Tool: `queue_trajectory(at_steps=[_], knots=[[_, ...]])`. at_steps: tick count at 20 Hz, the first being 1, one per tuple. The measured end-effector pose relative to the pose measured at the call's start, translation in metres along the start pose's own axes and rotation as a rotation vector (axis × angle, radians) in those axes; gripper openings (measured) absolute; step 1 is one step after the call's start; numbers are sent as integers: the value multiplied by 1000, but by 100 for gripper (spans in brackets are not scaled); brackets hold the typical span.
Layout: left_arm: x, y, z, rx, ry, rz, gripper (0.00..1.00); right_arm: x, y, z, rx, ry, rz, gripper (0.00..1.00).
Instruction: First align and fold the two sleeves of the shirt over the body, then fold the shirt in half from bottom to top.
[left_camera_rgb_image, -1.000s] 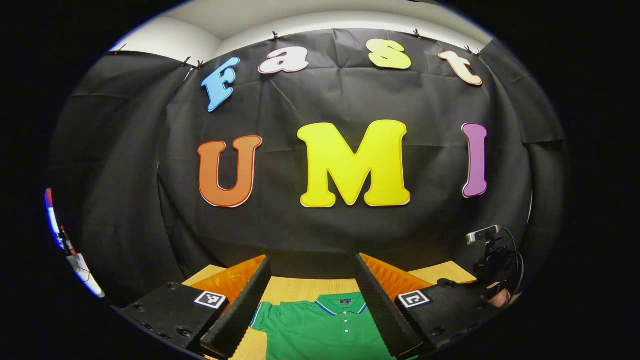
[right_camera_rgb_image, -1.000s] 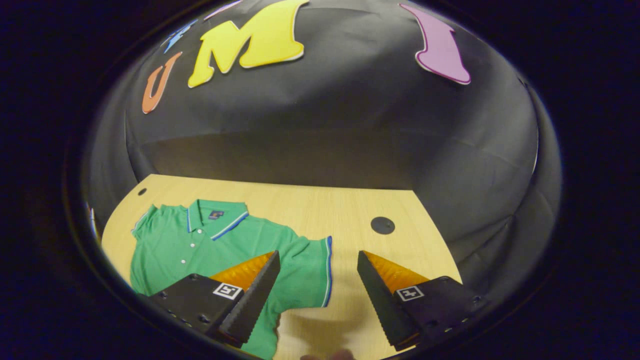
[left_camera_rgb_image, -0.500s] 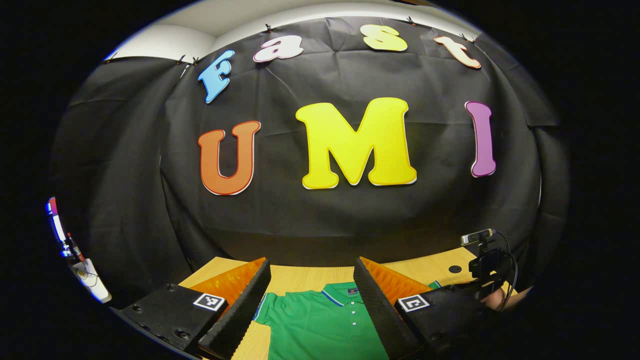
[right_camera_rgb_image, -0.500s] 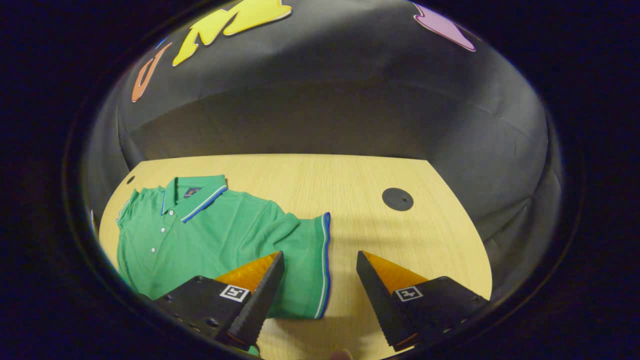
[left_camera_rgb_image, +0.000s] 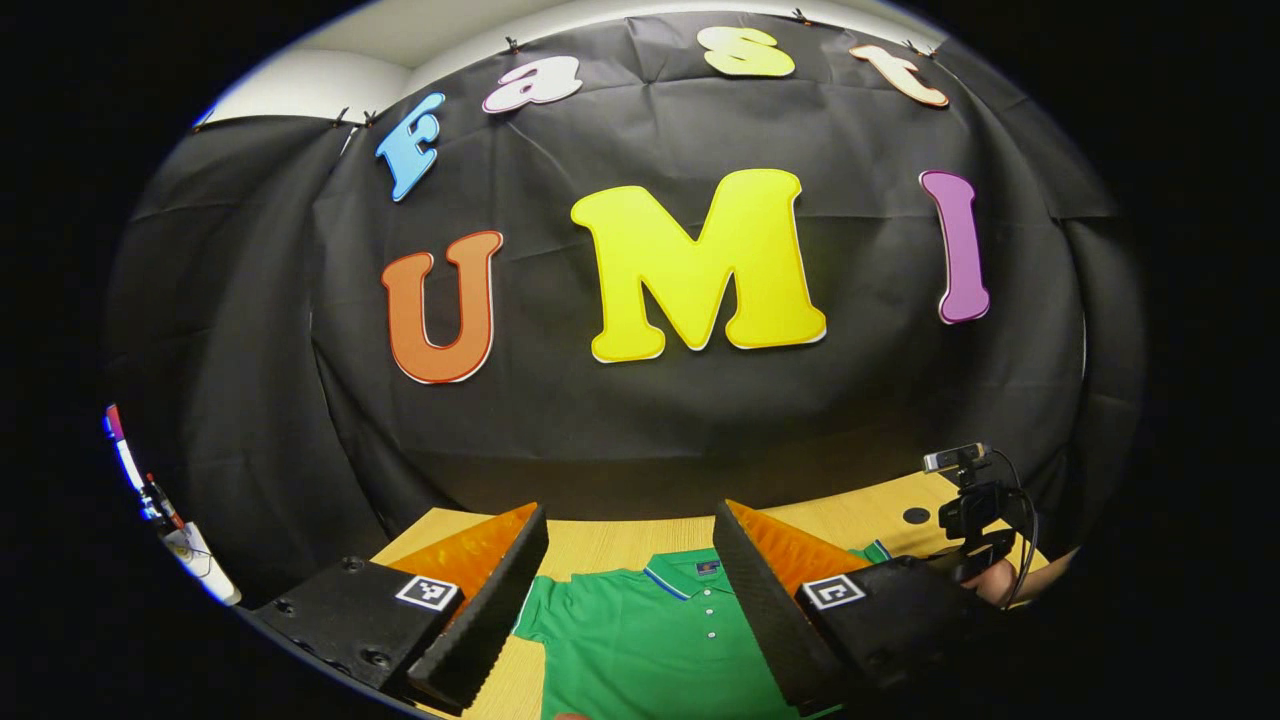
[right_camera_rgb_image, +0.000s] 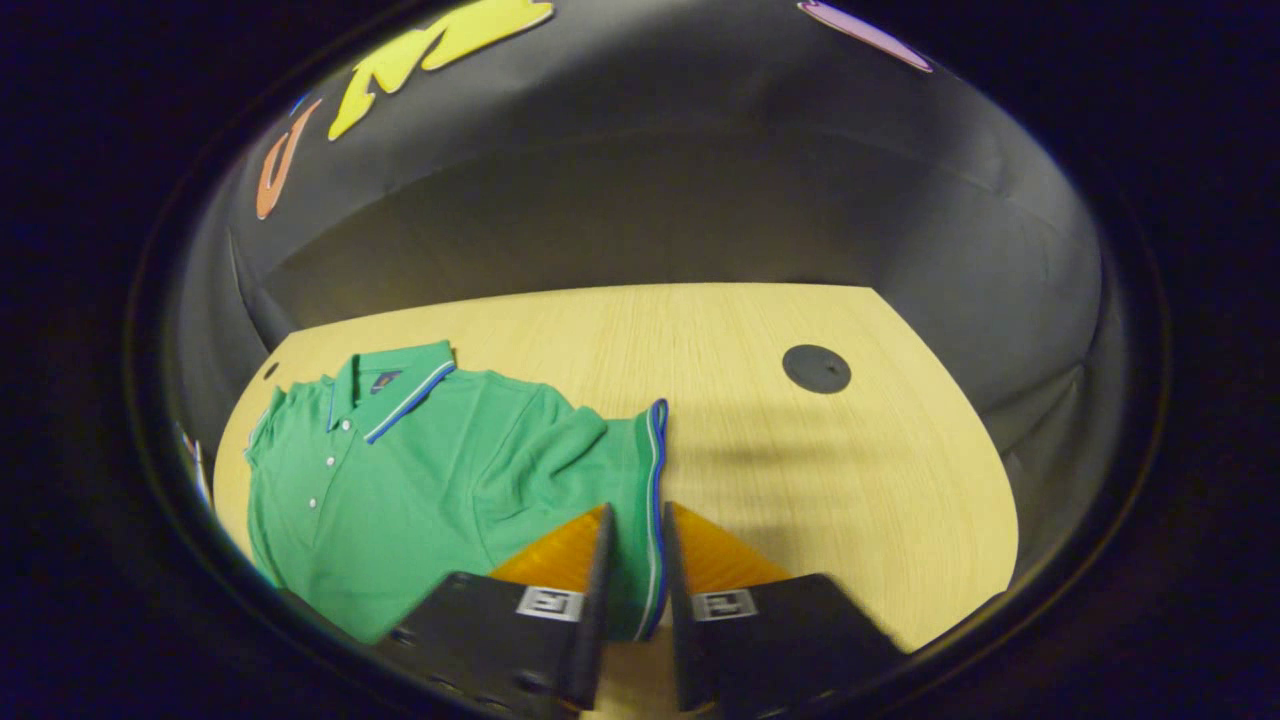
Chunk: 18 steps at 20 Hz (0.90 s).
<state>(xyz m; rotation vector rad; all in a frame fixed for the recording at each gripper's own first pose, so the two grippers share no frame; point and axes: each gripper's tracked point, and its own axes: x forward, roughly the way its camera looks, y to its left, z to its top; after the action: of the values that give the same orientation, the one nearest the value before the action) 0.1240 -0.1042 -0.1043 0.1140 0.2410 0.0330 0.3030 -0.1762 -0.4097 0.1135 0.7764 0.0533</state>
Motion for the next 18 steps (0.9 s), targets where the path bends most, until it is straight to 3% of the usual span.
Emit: queue_trajectory(at_steps=[1,4,12,18], knots=[[-1,0,-1,-4,3,1,100,-3,1,-3,24,5,6,9],[-3,3,-4,-19,13,5,100,-4,-1,2,31,1,15,0],[-10,29,-7,-58,17,37,100,-30,28,30,-8,-53,37,0],[-17,57,-15,-104,14,49,100,-55,67,61,29,-67,19,0]])
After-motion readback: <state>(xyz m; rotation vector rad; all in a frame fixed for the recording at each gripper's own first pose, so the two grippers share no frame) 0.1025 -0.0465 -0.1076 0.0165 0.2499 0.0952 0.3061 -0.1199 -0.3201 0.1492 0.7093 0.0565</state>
